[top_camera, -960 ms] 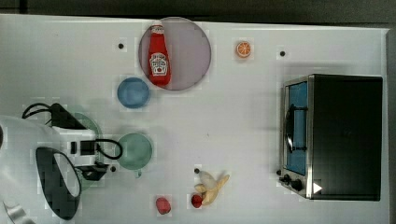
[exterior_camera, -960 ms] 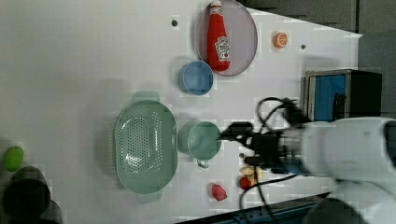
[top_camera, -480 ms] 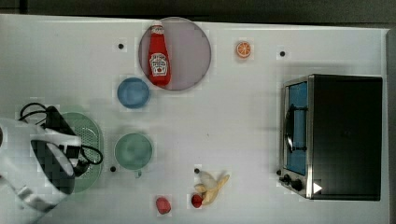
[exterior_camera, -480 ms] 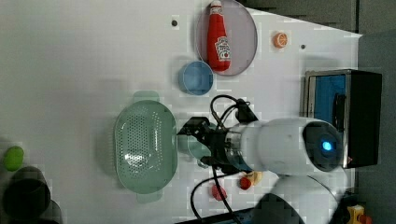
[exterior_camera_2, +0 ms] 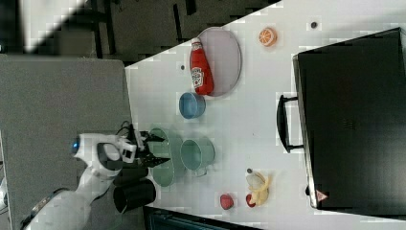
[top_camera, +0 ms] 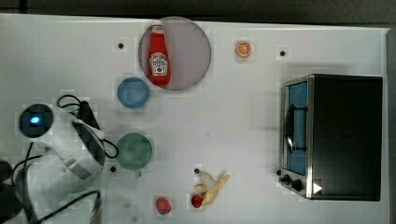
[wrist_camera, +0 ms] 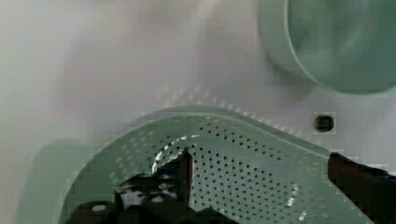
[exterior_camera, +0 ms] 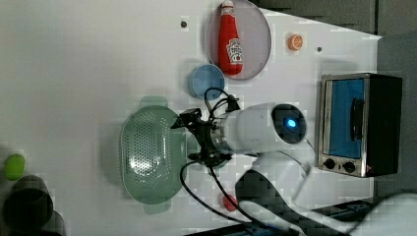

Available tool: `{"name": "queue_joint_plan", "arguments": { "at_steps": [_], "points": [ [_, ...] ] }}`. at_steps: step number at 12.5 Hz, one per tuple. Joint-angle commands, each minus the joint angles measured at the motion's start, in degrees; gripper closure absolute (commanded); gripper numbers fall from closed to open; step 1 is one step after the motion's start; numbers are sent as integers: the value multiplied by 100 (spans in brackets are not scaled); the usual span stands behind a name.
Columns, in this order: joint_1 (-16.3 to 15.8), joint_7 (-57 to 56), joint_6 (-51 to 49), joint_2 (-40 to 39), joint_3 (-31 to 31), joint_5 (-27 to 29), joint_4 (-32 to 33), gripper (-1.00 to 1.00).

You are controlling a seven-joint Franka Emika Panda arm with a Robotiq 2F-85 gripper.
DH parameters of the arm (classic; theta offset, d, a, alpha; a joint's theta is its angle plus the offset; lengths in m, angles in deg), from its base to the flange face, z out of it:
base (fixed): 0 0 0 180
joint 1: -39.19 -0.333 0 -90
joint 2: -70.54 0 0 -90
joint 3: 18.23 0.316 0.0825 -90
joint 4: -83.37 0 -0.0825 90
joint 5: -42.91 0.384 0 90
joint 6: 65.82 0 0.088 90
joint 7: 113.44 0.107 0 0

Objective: Drag strainer forwards.

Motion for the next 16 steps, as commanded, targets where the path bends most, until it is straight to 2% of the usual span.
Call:
{"name": "queue_joint_plan", "arguments": {
  "at_steps": [1, 5, 11, 16],
  "points": [
    [-140, 1130, 448, -291, 126, -131, -241, -100],
    [-365, 1587, 638, -881, -68, -343, -636, -100],
    [-723, 1590, 691, -1238, -603, -431, -1182, -100],
    [-805, 1634, 665, -1376, -733, -430, -1477, -100]
  ]
}}
